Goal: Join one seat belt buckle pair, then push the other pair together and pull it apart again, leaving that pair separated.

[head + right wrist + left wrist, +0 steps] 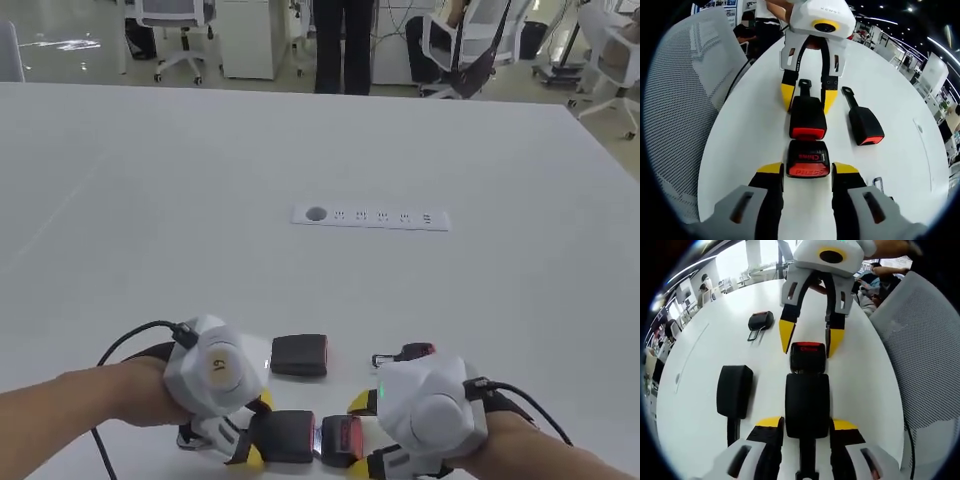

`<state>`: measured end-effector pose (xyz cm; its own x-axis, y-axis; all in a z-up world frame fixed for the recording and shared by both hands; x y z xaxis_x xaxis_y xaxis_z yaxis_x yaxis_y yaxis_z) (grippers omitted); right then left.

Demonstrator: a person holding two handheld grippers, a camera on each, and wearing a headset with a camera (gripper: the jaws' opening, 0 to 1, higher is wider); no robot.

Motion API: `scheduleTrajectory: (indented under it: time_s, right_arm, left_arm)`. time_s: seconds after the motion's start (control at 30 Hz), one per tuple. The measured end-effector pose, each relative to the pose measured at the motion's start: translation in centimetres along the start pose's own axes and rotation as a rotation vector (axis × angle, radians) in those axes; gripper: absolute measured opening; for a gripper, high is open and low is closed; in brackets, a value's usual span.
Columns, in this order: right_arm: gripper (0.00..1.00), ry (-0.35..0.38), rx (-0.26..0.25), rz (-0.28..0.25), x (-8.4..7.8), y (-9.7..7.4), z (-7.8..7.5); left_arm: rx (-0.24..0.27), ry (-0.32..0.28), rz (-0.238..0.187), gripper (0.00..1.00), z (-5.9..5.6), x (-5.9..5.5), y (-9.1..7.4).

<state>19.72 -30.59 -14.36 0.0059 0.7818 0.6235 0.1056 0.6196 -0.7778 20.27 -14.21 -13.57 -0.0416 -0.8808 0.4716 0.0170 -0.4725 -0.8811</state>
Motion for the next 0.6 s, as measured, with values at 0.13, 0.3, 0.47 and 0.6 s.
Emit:
scheduleTrajectory:
  time_s: [0.13,0.3,0.47,0.6]
  right_arm:
    - [0.39,-0.004,-0.005,-0.001,0.1,-0.2,0.1]
    - [0.41,-0.005,-0.006,-0.019,0.2,-0.9,0.0]
    - [0.45,-0.01,-0.01,-0.024,0.3,-1.8,-0.4]
    - [0.48,0.002,-0.021,-0.031,0.3,-2.5,-1.1]
  left_arm:
    - [0.003,0.001,0.015,0.41,-0.1,-0.3,-0.1]
    - [0.011,-0.01,0.01,0.43,-0.2,-0.4,-0.5]
    - [0.023,-0.024,-0.009,0.47,-0.3,-0.2,-1.1]
    - [0.027,-0.035,-0.026,0.49,-0.2,0.1,-1.5]
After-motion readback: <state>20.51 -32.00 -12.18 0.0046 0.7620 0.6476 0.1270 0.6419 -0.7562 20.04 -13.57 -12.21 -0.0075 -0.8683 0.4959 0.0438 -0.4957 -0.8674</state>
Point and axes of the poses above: the centre of the closed fingertips' face, and the gripper's own axes: y roughly forward along the fingers, z roughly to its left, x roughly out of its top, the point moved 8 cm from there along -y, roughly backward along the fingers, and after that the axes turned 6 degrees about y, right-handed, at the moved point
